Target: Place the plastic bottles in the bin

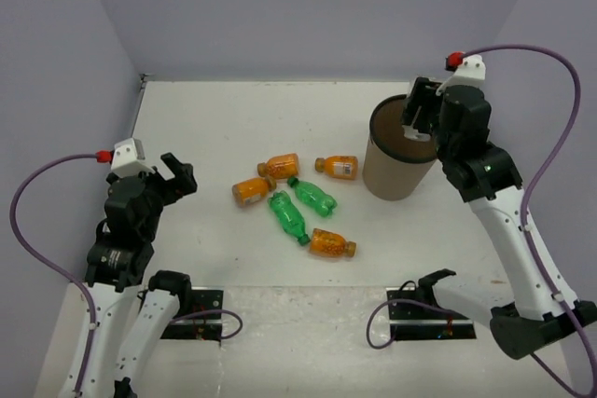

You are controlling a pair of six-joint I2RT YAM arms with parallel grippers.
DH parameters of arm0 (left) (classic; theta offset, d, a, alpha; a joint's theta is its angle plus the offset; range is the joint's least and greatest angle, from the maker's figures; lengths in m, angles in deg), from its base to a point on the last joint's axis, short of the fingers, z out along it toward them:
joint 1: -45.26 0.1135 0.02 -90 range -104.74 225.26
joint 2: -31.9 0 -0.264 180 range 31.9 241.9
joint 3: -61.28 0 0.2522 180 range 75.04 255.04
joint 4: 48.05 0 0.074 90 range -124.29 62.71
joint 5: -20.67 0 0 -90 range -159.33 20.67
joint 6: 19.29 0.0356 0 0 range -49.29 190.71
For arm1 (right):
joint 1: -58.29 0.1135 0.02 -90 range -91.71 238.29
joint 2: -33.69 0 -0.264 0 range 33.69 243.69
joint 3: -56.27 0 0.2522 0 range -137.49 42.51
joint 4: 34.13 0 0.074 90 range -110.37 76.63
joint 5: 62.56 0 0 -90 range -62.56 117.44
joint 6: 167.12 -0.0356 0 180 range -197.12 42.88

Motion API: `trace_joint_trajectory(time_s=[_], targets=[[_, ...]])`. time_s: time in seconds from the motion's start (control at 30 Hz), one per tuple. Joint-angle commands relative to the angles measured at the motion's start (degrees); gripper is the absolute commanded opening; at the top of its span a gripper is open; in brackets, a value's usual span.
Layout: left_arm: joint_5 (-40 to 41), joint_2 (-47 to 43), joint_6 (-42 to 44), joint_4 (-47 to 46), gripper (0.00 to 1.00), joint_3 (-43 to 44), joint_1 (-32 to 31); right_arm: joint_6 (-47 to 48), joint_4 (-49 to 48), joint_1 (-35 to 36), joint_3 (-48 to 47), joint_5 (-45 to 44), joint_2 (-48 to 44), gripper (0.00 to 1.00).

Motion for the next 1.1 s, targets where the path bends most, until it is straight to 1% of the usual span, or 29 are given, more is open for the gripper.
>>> trace_joint_trajectory(time_s=[0.0,0.03,0.07,0.1,0.13,0.17,0.2,0.23,0.33,0.4,0.43,0.47,0.5,0.53,0.57,0.6,0.63,0.67,0.7,0.73,0.8,0.83,0.87,0.9,1.0,1.07], targets=[[-0.55,2.31,0.2,-2.02,1.0,-0.05,0.6,1.91,1.5,-5.64,-0.29,-2.36,3.58,0.33],[-0.46,3.36,0.29,-1.93,1.0,0.3,0.6,2.35,1.5,-5.82,-0.65,-1.92,4.37,0.41],[0.06,3.89,0.38,-1.32,1.0,0.47,0.6,2.61,1.58,-5.91,-1.0,-1.91,5.51,0.62],[0.15,4.24,0.38,-1.23,1.0,0.65,0.6,2.79,1.67,-5.91,-1.35,-1.83,5.87,0.74],[0.15,4.94,0.38,-1.14,1.0,0.65,0.6,3.05,1.67,-5.91,-1.53,-1.56,6.05,0.82],[-0.63,5.21,0.47,-1.32,1.0,0.65,0.6,3.23,1.67,-5.91,-1.53,-1.65,6.23,0.86],[-0.99,5.39,0.55,-1.4,1.0,0.65,0.6,3.41,1.76,-5.91,-2.31,-1.65,6.66,0.97],[-1.34,5.82,0.73,-1.32,1.0,0.65,0.51,3.84,2.28,-5.91,-3.1,-1.3,6.93,0.99],[-1.96,6.53,0.91,-1.49,1.0,0.65,0.51,3.76,5.79,-5.83,-7.67,-0.25,7.55,0.99],[-2.05,6.44,0.82,-1.49,1.0,0.57,0.51,3.58,8.17,-4.95,-9.17,3.25,6.41,0.99],[-1.96,6.01,0.82,-1.49,1.0,0.56,0.51,4.45,8.61,-2.08,-8.74,5.01,4.32,0.99],[-1.87,5.57,0.73,-1.75,1.0,0.39,0.51,4.98,8.62,0.22,-6.39,7.47,2.82,0.99],[-1.87,5.22,0.73,-1.84,1.0,0.21,0.6,5.25,8.7,5.37,-4.54,14.37,1.32,0.99],[-1.87,4.43,0.73,-1.93,1.0,0.13,0.51,5.17,8.53,7.86,-2.52,19.57,-1.91,0.99],[-1.78,3.99,0.64,-2.19,1.0,0.04,0.6,4.3,7.48,10.76,3.07,22.75,-3.42,0.99],[-1.7,3.46,0.64,-2.2,1.0,-0.14,0.51,2.89,6.34,17.75,6.7,25.39,-5.96,0.99],[-1.69,3.28,0.56,-2.2,1.0,-0.14,0.6,2.62,5.37,21.12,9.78,25.25,-6.51,0.99],[-1.69,3.11,0.55,-2.2,1.0,-0.14,0.51,1.92,4.41,24.38,15.03,24.11,-6.43,0.99],[-1.87,3.02,0.64,-2.2,1.0,-0.14,0.51,1.3,4.31,29.28,17.08,23.15,-5.73,0.99],[-2.13,2.93,0.64,-2.28,1.0,-0.23,0.51,0.95,4.48,31.42,18.67,22.53,-4.51,0.98],[-2.48,3.54,0.82,-2.55,1.0,-0.23,0.51,0.95,6.06,36.07,21.14,19.37,0.85,0.97],[-2.66,3.72,0.91,-2.46,1.0,-0.14,0.6,1.03,6.76,36.97,21.76,17.1,2.78,0.97],[-2.92,3.98,0.91,-2.46,1.0,-0.14,0.51,1.3,6.94,37.76,22.46,16.64,6.19,0.96],[-3.01,4.07,0.99,-2.46,1.0,-0.14,0.6,1.82,6.95,38.72,22.73,16.55,7.53,0.96],[-3.62,3.72,1.34,-2.81,1.0,-0.23,0.51,6.64,3.0,40.4,25.18,19.0,9.65,0.96],[-4.5,3.72,1.52,-3.16,1.0,-0.49,0.6,7.97,2.2,41.19,25.71,19.88,12.1,0.96]])
